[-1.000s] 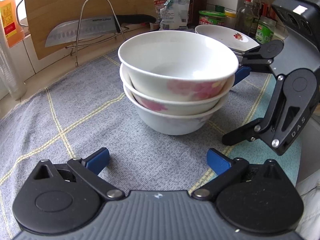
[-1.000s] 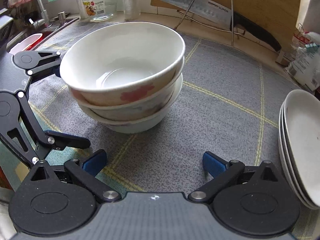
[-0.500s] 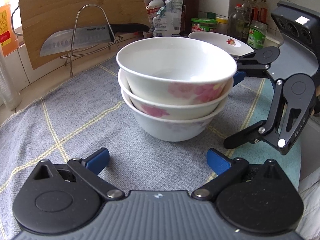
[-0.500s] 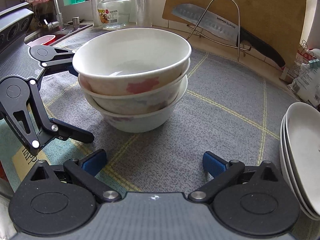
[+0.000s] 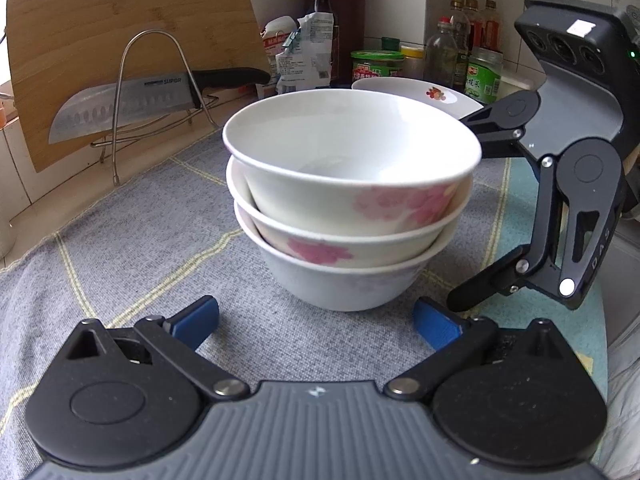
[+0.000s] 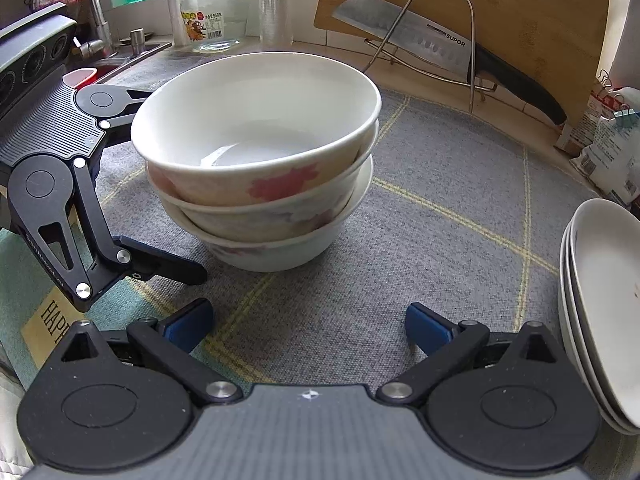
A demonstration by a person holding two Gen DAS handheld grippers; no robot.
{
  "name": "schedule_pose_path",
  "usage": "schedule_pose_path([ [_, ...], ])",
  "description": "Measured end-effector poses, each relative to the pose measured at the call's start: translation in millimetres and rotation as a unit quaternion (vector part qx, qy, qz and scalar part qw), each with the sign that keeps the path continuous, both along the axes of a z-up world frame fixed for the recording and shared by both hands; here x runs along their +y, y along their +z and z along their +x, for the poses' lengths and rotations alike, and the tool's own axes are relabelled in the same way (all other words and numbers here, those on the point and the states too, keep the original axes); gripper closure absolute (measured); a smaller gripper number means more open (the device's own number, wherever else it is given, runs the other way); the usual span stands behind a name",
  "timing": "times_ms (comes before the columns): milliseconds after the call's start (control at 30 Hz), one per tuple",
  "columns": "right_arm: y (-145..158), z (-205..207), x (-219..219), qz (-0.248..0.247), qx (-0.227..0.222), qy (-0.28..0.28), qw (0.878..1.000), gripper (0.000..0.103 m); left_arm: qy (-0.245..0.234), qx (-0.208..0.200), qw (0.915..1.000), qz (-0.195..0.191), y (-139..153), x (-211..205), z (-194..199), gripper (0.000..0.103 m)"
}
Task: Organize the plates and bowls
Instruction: 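Bring both tools to opposite sides of the three-bowl stack, then clamp the bowl stack between the left and right tools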
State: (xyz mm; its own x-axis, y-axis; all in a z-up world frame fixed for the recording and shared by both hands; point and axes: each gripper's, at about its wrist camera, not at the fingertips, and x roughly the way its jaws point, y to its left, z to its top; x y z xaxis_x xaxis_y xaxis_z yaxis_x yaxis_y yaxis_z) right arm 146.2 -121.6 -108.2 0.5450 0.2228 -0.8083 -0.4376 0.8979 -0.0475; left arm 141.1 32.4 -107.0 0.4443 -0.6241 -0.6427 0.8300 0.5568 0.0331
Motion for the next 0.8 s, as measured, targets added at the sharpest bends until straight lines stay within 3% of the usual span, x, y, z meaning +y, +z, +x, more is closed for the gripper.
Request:
schedule_pose_path([
  [600,10.6,25.4,-7.1,-0.020,0.016,0.109,0.994,0.000,-0.024,0.018,0.9988,0.039,0.5,-10.8,13.8,0.001],
  [800,20.3,30.6,-0.7,-0.018,0.010,0.154,0.988,0.000,-0.078,0.011,0.9945,0.069,10.6,-14.9,10.5,0.001],
])
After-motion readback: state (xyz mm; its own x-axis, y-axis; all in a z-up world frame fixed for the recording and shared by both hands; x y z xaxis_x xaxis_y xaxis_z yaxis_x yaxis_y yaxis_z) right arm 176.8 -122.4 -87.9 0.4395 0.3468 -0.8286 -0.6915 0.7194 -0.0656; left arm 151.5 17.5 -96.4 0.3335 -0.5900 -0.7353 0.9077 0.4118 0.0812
